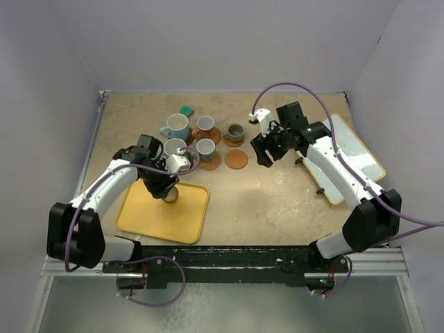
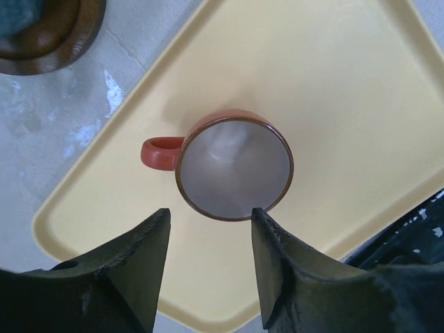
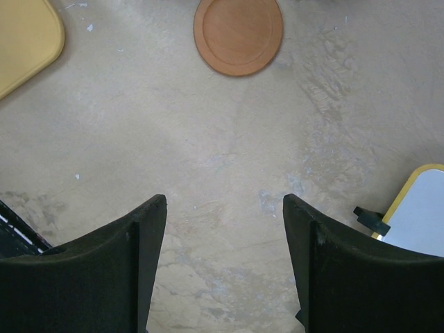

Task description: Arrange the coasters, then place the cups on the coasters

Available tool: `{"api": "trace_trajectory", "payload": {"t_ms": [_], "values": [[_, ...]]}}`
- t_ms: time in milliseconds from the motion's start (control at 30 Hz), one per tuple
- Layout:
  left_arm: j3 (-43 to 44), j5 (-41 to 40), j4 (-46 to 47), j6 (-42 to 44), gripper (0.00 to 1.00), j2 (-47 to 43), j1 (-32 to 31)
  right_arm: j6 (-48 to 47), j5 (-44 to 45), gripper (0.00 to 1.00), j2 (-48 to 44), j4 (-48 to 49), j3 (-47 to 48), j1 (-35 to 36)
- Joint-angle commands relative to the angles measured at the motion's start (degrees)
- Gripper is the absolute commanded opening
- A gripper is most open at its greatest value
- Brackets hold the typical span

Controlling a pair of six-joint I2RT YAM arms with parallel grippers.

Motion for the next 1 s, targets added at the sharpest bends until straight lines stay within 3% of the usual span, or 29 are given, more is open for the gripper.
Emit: {"api": "trace_trajectory", "payload": {"t_ms": [0, 267, 500, 833, 967], "values": [[2.07, 1.92, 0.80, 6.86, 0.49, -4.53, -0.28, -1.11, -0.81, 0.70, -0.35, -0.22, 0.29, -0.03], [0.41, 11.41, 5.45, 23.17, 0.52, -9.68, -0.24, -1.43, -0.72, 0.71, -0.31, -0.47, 0.38, 0.02], [6.24, 13.32, -4.73, 34.73, 0.48, 1.70, -0.46, -1.64, -0.63, 0.71, -0.66, -0.65, 0.29, 0.02], [5.99, 13.51, -1.88, 38.47, 0.44, 6.92, -1.18, -1.91, -0.64, 0.71, -0.20, -0.76, 0.29, 0.02], [5.93, 13.65, -2.32, 39.14, 0.37, 8.57, -1.34, -2.19, -0.64, 0.72, 0.44, -1.13, 0.45, -0.02]]}}
